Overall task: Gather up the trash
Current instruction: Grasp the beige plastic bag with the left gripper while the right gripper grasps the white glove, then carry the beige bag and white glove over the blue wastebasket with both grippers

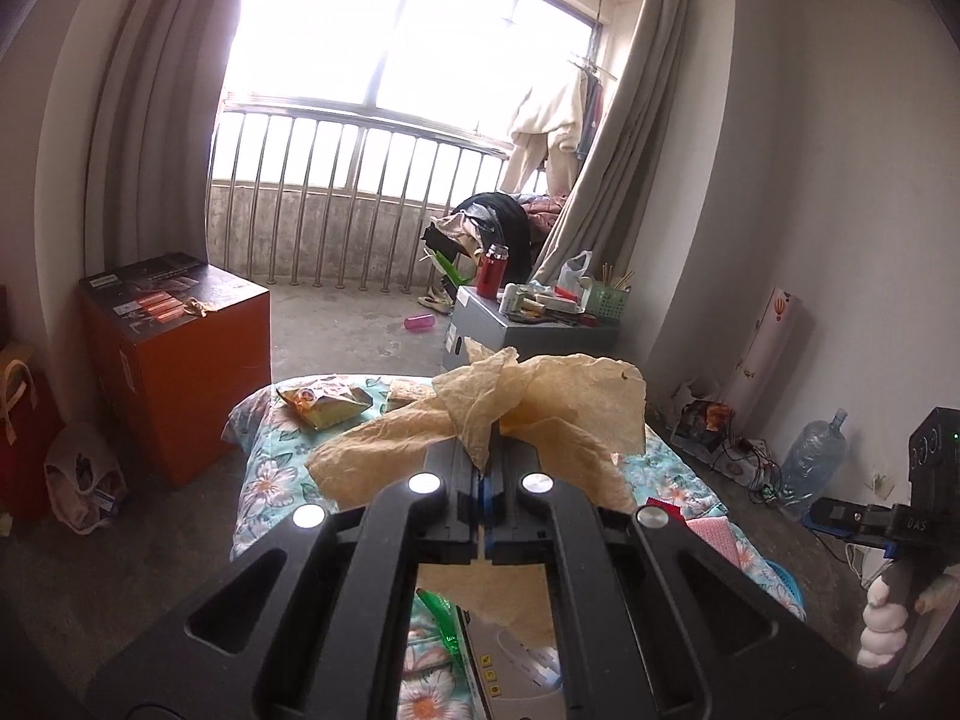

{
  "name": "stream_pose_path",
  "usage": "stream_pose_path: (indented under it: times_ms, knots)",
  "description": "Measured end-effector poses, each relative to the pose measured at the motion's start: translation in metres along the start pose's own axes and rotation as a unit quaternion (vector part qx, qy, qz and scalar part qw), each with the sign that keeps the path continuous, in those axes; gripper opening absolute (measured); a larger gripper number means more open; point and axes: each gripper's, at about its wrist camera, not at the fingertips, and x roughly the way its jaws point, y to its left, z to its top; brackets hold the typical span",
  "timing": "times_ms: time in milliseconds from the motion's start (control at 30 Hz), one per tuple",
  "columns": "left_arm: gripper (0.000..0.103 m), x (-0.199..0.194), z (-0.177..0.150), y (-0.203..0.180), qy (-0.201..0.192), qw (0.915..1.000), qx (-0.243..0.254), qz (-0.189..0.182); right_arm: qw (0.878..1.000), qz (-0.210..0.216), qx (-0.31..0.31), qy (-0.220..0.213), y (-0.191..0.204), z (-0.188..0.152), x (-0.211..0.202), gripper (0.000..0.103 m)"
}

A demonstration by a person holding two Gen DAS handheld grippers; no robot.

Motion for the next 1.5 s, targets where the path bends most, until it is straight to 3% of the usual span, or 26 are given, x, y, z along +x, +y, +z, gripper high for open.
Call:
stream_pose_path:
  times_ms: [133, 300, 400, 567, 633, 700, 967, 1100, 1167, 1267, 1300, 1333, 1400, 1500]
  knots:
    - [0.0, -0.007, -0.01, 0.01, 0.01, 0.9998, -0.02, -0.001, 0.996, 0.044, 0.048, 0.066, 0.005, 0.012, 0.058, 0.073]
    - [0.0, -0.015, -0.019, 0.018, 0.018, 0.9995, -0.026, -0.005, 0.984, 0.055, 0.101, 0.135, 0.001, 0.013, 0.127, 0.066]
    - [0.0, -0.021, -0.022, 0.023, 0.019, 0.9994, -0.027, -0.008, 0.98, 0.04, 0.112, 0.16, 0.005, 0.01, 0.155, 0.06]
    - [0.0, -0.028, -0.021, 0.026, 0.014, 0.9996, -0.022, -0.006, 0.975, 0.045, 0.138, 0.169, 0.005, 0.007, 0.177, 0.033]
    - [0.0, -0.032, -0.02, 0.025, 0.011, 0.9997, -0.021, -0.005, 0.972, 0.062, 0.153, 0.167, 0.004, 0.007, 0.18, 0.009]
    - [0.0, -0.033, -0.019, 0.024, 0.009, 0.9997, -0.021, -0.002, 0.97, 0.089, 0.163, 0.159, 0.005, 0.011, 0.178, 0.005]
    - [0.0, -0.043, -0.009, 0.016, -0.009, 0.9998, -0.016, 0.004, 0.966, 0.21, 0.131, 0.077, 0.042, 0.054, 0.123, 0.004]
    - [0.0, -0.046, -0.003, 0.003, -0.018, 0.9998, -0.007, -0.002, 0.969, 0.221, 0.104, 0.023, 0.041, 0.071, 0.072, 0.004]
    - [0.0, -0.044, -0.002, -0.005, -0.019, 0.9998, 0.0, -0.005, 0.972, 0.214, 0.1, 0.017, 0.031, 0.07, 0.053, 0.004]
    - [0.0, -0.041, -0.003, -0.015, -0.019, 0.9998, 0.004, -0.01, 0.977, 0.18, 0.106, 0.043, 0.018, 0.063, 0.054, 0.006]
    - [0.0, -0.038, -0.004, -0.016, -0.017, 0.9998, 0.003, -0.012, 0.978, 0.165, 0.112, 0.063, 0.013, 0.06, 0.061, 0.014]
    - [0.0, -0.035, -0.006, -0.018, -0.013, 0.9998, 0.0, -0.014, 0.977, 0.155, 0.124, 0.084, 0.008, 0.055, 0.071, 0.033]
    - [0.0, -0.03, -0.009, -0.02, -0.001, 0.9998, -0.007, -0.02, 0.974, 0.14, 0.138, 0.116, 0.0, 0.046, 0.096, 0.049]
    - [0.0, -0.028, -0.014, -0.023, 0.008, 0.9997, -0.008, -0.02, 0.967, 0.101, 0.162, 0.169, -0.006, 0.034, 0.138, 0.052]
